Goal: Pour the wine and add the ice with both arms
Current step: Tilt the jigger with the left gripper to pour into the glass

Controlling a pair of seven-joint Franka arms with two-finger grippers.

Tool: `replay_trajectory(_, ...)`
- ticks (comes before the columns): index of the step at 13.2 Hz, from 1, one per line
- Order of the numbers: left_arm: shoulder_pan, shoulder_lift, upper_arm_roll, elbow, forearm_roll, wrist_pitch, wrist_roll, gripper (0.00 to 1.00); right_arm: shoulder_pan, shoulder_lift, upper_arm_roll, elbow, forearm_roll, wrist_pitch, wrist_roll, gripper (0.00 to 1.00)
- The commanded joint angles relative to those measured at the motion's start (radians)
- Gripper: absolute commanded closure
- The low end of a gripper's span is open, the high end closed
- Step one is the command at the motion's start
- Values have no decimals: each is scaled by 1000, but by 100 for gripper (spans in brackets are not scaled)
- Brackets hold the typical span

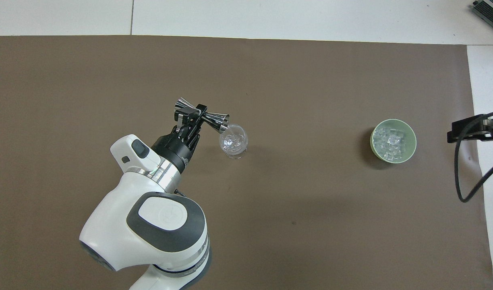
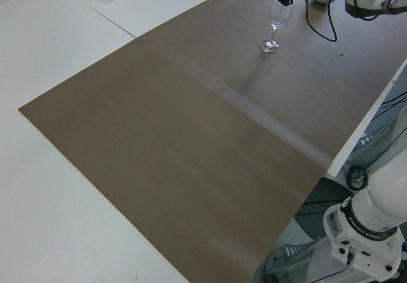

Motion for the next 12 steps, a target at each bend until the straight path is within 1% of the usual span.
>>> replay_trajectory(1,-35,23,12,23,8,52,74,100,-2,-18,3,-18,13,-6,11,0)
replay_trajectory(3,-36,25,12,22,10,60,104,100,-2,-20,3,-18,13,-5,11,0)
replay_trajectory(6,-56,31,8,15,8,107,223,100,-2,-20,3,-18,15,-5,12,0)
replay_trajectory(12,-56,31,5,14,-4,106,229,100,-2,-18,3,-18,13,-6,11,0)
